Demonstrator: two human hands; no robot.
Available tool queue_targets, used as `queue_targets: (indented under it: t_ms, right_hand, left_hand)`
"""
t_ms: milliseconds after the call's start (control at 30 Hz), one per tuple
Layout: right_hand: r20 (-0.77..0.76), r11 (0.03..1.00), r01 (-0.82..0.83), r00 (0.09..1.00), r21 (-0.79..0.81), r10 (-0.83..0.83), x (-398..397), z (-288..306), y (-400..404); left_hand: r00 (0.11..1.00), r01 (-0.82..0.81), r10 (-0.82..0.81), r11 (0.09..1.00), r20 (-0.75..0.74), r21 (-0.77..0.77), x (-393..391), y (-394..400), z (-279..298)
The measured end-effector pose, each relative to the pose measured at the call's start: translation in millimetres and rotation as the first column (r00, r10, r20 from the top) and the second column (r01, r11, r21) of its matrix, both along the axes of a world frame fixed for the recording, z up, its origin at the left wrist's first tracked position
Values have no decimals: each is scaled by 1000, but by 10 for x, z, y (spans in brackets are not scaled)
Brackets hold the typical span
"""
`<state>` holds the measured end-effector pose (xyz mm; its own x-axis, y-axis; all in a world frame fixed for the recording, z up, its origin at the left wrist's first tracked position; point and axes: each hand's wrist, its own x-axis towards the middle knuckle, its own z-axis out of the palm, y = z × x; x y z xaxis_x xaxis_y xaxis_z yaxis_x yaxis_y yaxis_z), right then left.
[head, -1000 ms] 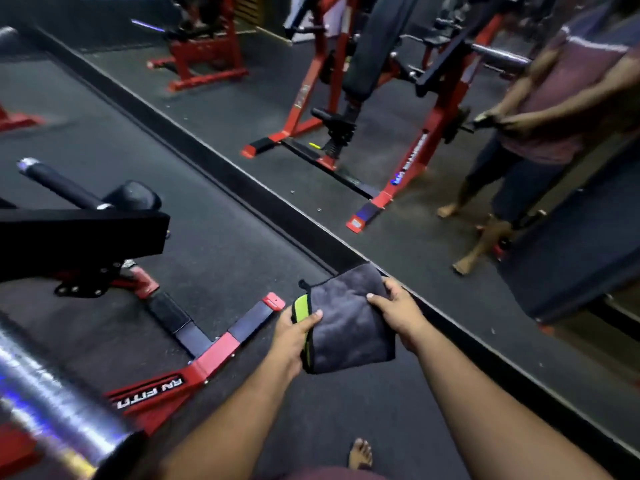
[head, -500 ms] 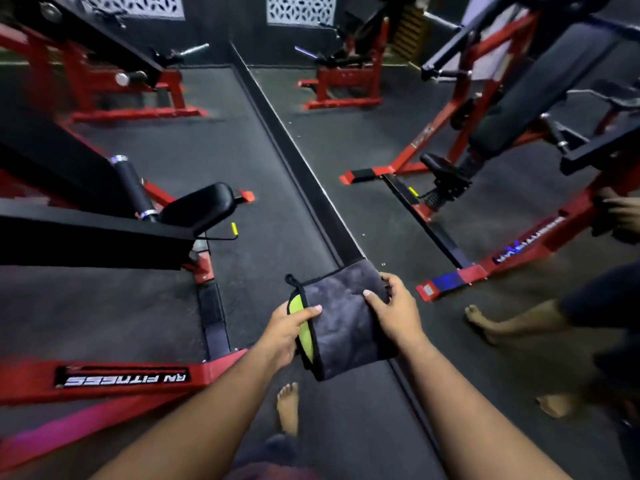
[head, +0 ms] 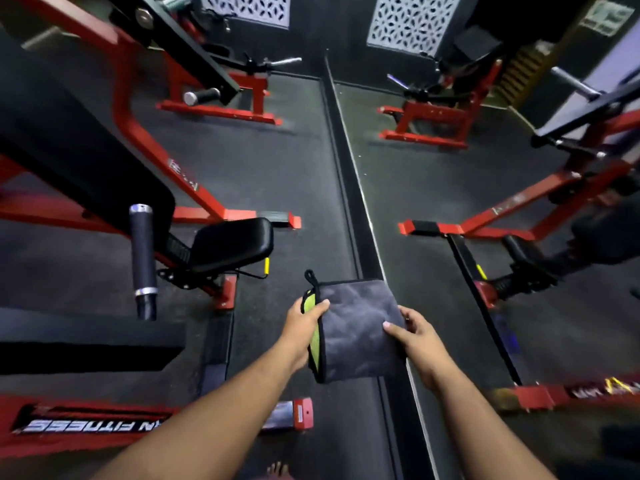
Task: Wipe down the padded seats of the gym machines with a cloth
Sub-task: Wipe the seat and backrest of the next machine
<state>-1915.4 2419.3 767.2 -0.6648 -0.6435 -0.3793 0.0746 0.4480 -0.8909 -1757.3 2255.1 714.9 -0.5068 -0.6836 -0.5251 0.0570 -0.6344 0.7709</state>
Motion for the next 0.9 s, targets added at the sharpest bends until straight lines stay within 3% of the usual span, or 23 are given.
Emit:
queue_targets:
  t_ms: [200, 367, 600, 767, 900]
  right_hand:
    - [-177, 972, -221, 957, 78, 231, -920, -273, -1306]
    - [-244, 859, -463, 827, 218, 507, -1604, -536, -2559]
    - [-399, 603, -681, 459, 416, 793, -1839, -715, -4030]
    - [-462, 421, -664, 126, 618, 878, -1722, -1059, -5196]
    - [-437, 317, -599, -62, 736, 897, -1529, -1507, -6030]
  left_hand:
    - [980, -68, 82, 994, 183, -81, -505, -799, -279]
    - [906, -248, 271, 963, 326, -110, -855, -1339, -429]
    - [818, -509, 473, 861, 327, 27, -1144, -1983, -643]
    - [767, -636, 574, 738, 288, 223, -1377, -2603, -1162]
    - [765, -644, 578, 690, 284, 330, -1599, -3034, -1704]
